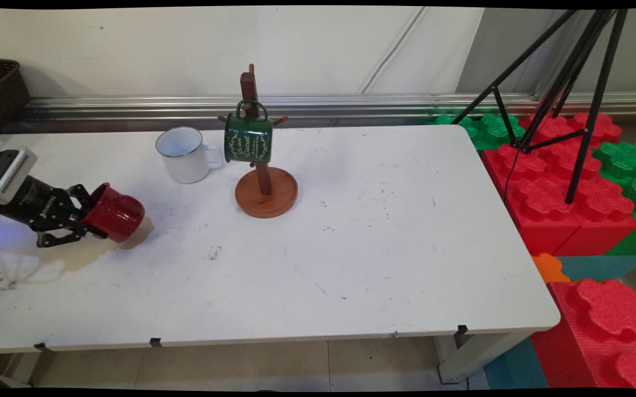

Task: Place the picked object on the table

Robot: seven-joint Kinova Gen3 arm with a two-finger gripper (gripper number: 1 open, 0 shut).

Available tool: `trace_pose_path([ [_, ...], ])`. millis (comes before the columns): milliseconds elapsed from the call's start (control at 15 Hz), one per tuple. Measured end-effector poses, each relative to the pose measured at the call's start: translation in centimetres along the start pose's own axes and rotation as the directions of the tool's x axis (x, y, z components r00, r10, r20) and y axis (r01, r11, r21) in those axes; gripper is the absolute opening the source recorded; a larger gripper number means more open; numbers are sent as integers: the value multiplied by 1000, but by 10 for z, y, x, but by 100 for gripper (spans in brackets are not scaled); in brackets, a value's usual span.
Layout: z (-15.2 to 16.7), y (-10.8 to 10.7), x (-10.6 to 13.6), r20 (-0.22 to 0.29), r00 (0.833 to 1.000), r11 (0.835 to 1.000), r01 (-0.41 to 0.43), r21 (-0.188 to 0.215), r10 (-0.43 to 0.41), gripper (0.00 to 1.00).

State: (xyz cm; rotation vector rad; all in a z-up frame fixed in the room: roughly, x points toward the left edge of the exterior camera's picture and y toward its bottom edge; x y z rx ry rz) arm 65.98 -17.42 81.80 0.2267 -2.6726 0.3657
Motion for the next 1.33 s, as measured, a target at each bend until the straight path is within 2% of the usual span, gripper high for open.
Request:
trace_pose_path([
  [667,7,-2,3,36,998,999,-43,-5,43,0],
  [733,8,-2,4,36,998,999,-44,-5,45,100],
  [1333,11,-6,10,26,998,999,-50,-2,50,100],
])
